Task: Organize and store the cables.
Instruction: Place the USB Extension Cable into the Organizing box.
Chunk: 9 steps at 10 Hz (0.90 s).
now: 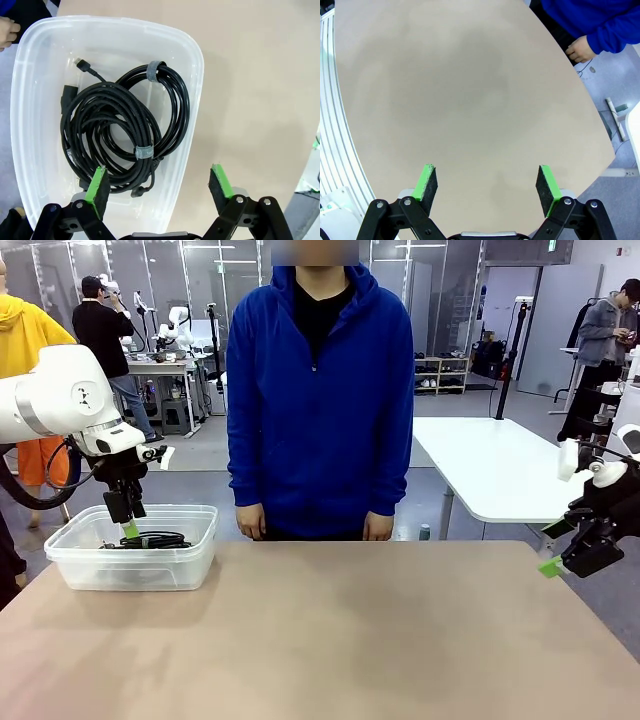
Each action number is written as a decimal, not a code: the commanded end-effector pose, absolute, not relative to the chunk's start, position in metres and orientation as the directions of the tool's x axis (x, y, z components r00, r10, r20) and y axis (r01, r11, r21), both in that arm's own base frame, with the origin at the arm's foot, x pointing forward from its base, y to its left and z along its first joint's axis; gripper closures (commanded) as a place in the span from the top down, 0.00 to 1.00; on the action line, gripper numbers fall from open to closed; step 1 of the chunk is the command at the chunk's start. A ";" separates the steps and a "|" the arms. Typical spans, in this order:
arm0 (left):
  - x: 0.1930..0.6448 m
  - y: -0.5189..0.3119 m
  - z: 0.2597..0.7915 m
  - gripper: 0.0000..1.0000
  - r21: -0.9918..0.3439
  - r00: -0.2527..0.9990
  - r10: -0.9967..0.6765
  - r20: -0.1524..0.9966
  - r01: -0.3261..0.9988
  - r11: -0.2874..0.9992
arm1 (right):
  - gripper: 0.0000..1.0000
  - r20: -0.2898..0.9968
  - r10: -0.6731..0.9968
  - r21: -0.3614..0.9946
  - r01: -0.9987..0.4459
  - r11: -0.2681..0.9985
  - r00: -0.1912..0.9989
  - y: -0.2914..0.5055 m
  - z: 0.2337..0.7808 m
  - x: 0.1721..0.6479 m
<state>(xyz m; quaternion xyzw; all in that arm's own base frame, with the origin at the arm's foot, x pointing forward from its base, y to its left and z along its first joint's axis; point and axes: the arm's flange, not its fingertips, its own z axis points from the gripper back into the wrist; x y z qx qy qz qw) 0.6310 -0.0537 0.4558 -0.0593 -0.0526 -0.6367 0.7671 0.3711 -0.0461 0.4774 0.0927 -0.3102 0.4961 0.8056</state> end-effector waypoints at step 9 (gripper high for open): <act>0.632 -0.053 0.457 1.00 -0.018 0.184 -0.970 0.158 0.983 0.184 | 1.00 0.596 0.732 -0.145 -0.852 0.503 0.331 -0.044 0.477 0.372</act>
